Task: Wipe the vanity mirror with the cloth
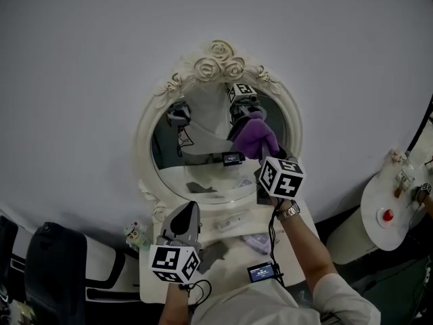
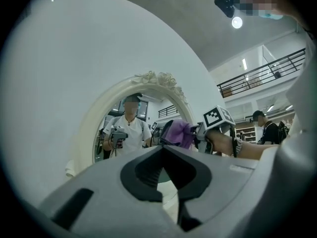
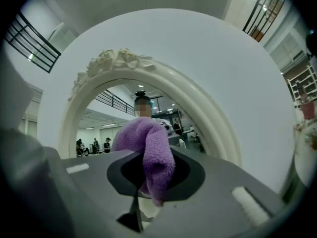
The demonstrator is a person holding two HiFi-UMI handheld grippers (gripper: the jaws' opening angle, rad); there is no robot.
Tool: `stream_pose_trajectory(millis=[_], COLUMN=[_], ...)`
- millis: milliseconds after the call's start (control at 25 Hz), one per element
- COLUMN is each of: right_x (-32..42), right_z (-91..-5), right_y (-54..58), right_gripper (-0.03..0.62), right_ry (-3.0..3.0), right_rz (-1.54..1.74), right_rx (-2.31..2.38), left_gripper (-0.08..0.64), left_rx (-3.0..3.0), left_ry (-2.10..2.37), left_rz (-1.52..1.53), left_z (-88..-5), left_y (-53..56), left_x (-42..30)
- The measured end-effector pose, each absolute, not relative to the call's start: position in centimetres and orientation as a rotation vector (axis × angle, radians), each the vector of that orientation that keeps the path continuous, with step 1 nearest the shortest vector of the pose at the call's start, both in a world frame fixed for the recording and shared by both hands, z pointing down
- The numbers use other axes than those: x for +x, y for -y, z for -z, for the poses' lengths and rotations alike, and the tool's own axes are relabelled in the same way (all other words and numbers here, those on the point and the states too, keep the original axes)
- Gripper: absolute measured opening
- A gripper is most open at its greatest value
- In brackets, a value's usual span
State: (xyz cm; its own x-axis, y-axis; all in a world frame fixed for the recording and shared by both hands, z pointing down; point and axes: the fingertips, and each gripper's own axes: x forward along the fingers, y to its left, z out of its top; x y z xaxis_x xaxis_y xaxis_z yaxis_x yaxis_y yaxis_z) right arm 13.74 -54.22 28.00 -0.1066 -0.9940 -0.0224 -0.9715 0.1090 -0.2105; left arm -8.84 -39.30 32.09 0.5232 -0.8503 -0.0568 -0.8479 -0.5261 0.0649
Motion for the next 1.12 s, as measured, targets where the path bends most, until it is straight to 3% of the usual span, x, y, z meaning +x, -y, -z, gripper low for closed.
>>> stream_pose_trajectory(millis=[360, 600, 840, 1120], right_x=[-4.7, -12.5, -16.5, -16.3], right_z=[-30.0, -33.3, -34.5, -34.7], right_y=[53.3, 54.0, 55.0, 56.0], right_gripper=[0.061, 0.061, 0.061, 0.061], right_ry=[-2.654, -2.804, -2.855, -2.838], right_rz=[0.171, 0.18, 0.189, 0.206], right_rx=[-1.616, -1.563, -1.531, -1.545], left_gripper=[0.0, 0.001, 0.0, 0.0], left_rx=[2.573, 2.409, 2.311, 2.3], left_ry=[1.789, 1.99, 2.085, 2.073], left_rz=[0.121, 0.14, 0.137, 0.112], left_z=[-31.8, -32.2, -32.7, -33.3], left_y=[36.3, 33.2, 31.5, 31.8], left_x=[-16.3, -22.7, -26.0, -26.0])
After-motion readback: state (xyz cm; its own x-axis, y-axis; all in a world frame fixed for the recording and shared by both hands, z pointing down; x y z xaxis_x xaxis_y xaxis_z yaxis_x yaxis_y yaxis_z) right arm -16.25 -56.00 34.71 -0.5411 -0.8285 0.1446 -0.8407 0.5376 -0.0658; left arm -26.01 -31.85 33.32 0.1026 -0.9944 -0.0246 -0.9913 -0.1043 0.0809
